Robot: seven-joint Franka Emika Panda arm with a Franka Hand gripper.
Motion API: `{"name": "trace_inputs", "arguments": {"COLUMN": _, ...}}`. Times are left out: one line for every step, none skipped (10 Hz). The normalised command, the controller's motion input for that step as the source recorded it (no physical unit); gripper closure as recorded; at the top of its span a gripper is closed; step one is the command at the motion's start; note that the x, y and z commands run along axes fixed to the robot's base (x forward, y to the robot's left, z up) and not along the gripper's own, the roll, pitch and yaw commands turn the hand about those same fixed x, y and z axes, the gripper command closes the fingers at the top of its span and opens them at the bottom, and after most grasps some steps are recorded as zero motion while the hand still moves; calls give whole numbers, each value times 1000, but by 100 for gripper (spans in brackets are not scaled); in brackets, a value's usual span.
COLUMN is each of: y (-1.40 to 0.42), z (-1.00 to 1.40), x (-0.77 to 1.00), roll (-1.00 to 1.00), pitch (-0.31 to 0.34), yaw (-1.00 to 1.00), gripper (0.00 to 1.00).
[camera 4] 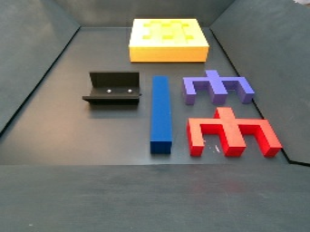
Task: Pick up the green object. Move up. Move to above the board. Insert the green object.
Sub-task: Move to above the board, then insert the green object.
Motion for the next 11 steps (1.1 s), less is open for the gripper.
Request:
{"name": "trace_inputs", "arguments": {"y": -40, "z": 25, "x": 96, "roll": 196, "pitch": 273, "yaw": 757, "gripper": 100}}
{"name": "trace_inputs", "arguments": {"y": -41, "z": 18, "x": 99, "roll": 181, "pitch": 219, "yaw": 450, "gripper": 100}}
{"name": "trace_inputs", "arguments": {"y": -43, "z": 15, "x": 93, "roll": 166, "pitch": 180, "yaw": 276, "gripper": 100}}
{"name": "trace_inputs", "arguments": {"y": 0, "z": 0, "x": 0, "roll": -4, "pitch": -3, "yaw": 0, "gripper": 100}}
{"name": "trace_inputs", "arguments": {"y": -23, "z": -549, "x": 34, "roll": -110, "pitch": -164, "yaw": -106, "gripper": 100}}
{"name": "trace_inputs", "arguments": {"y": 0, "z": -517, "x": 140, "roll": -287, "pitch": -163, "yaw": 0, "gripper": 100}}
{"name": "trace_inputs", "arguments": {"y": -3, "z": -546, "x": 89, "roll": -274, "pitch": -156, "yaw": 0, "gripper": 100}}
{"name": "trace_inputs", "arguments": {"y": -14, "z": -580, "x": 9, "roll": -261, "pitch": -151, "yaw": 0, "gripper": 100}}
{"name": "trace_inputs", "arguments": {"y": -9, "z": -706, "x": 0, "roll": -203, "pitch": -126, "yaw": -3, "gripper": 100}}
{"name": "trace_inputs", "arguments": {"y": -51, "z": -743, "x": 0, "roll": -176, "pitch": -116, "yaw": 0, "gripper": 100}}
{"name": "trace_inputs", "arguments": {"y": -160, "z": -769, "x": -57, "roll": -127, "pitch": -124, "yaw": 0, "gripper": 100}}
